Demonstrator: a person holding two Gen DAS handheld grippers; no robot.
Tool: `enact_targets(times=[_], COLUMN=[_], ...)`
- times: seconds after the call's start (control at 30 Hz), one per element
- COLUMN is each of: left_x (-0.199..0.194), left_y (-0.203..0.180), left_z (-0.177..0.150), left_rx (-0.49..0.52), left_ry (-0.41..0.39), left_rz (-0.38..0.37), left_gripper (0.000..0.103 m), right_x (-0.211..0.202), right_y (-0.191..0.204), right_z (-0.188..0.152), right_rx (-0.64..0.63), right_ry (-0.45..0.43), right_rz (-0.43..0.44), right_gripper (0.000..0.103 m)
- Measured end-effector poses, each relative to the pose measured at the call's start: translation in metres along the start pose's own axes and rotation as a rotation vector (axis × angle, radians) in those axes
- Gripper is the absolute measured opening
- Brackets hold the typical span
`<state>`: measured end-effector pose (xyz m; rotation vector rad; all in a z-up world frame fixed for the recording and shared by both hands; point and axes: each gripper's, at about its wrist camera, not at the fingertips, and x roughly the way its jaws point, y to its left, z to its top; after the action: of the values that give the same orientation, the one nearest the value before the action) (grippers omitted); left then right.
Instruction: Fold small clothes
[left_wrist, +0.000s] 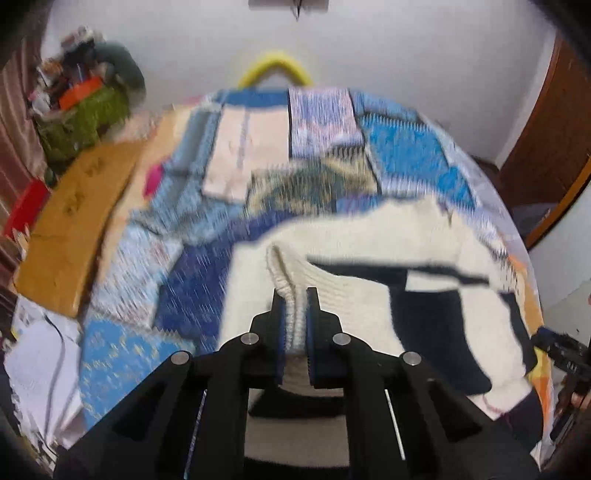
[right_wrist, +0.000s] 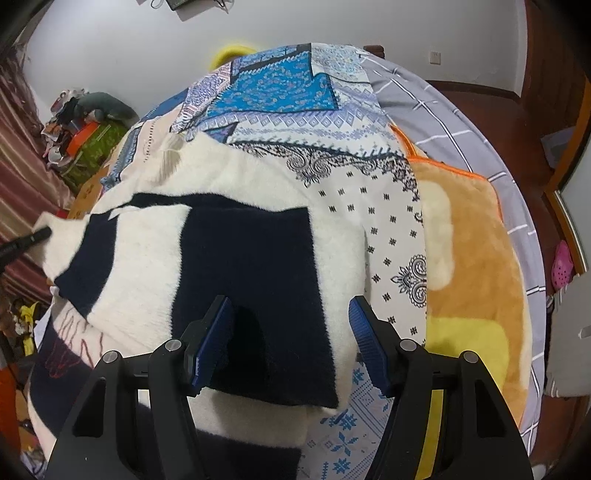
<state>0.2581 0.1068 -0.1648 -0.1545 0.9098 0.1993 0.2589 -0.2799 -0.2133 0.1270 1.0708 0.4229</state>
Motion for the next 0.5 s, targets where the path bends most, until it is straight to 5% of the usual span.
enact_targets(times=[0.23,0.5], left_x=[-0.018,0.041], left_y=[-0.006,0.025], left_z=[0.020,0.001], left_rx=[0.064,-0.009], left_ry=[-0.105,0.073], left_rz=[0.049,0.031], left_gripper=[0.008,0.008], right_x=[-0.003,0.006], right_y=[0.014,0.031], right_z=[0.005,0.004], right_rx=[-0.019,-0.045], right_ry=[-0.016,-0.002], right_rz=[0.014,0.028], right_gripper=[0.062,0.062])
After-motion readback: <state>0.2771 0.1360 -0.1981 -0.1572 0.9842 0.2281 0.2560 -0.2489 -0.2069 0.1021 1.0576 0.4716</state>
